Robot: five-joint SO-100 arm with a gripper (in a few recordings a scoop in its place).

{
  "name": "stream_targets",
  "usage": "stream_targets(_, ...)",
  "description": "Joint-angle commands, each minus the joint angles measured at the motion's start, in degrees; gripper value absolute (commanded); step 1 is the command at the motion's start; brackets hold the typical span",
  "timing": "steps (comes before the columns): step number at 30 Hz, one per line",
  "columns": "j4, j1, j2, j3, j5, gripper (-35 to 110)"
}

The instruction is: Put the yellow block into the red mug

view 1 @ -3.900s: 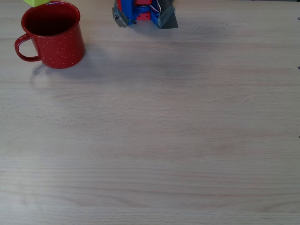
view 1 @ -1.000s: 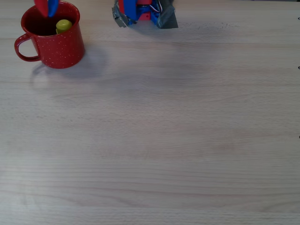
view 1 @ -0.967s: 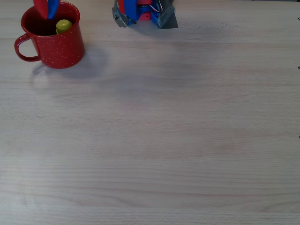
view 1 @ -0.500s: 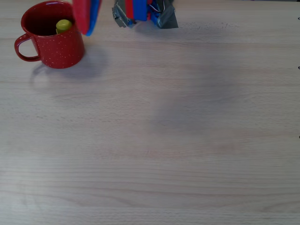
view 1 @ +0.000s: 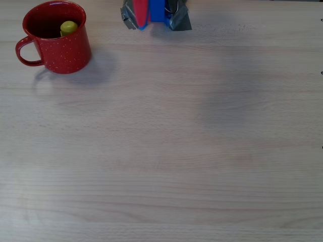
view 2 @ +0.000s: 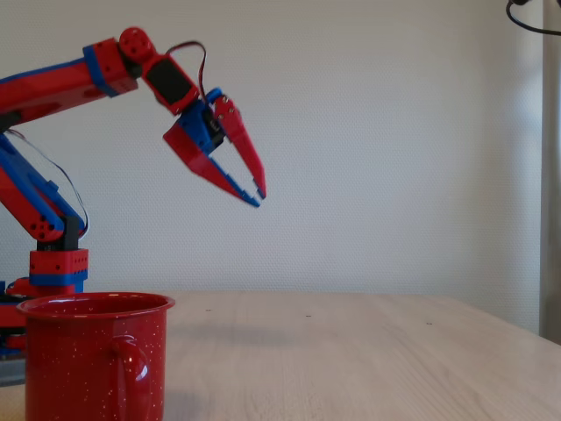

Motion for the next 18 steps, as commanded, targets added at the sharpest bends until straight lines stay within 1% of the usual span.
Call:
stream_targets(1,-1.4,-0.2,7.0,3.2,-0.6,0)
stream_targets(18,-2.6,-1.3,34.8,36.7,-0.8,0)
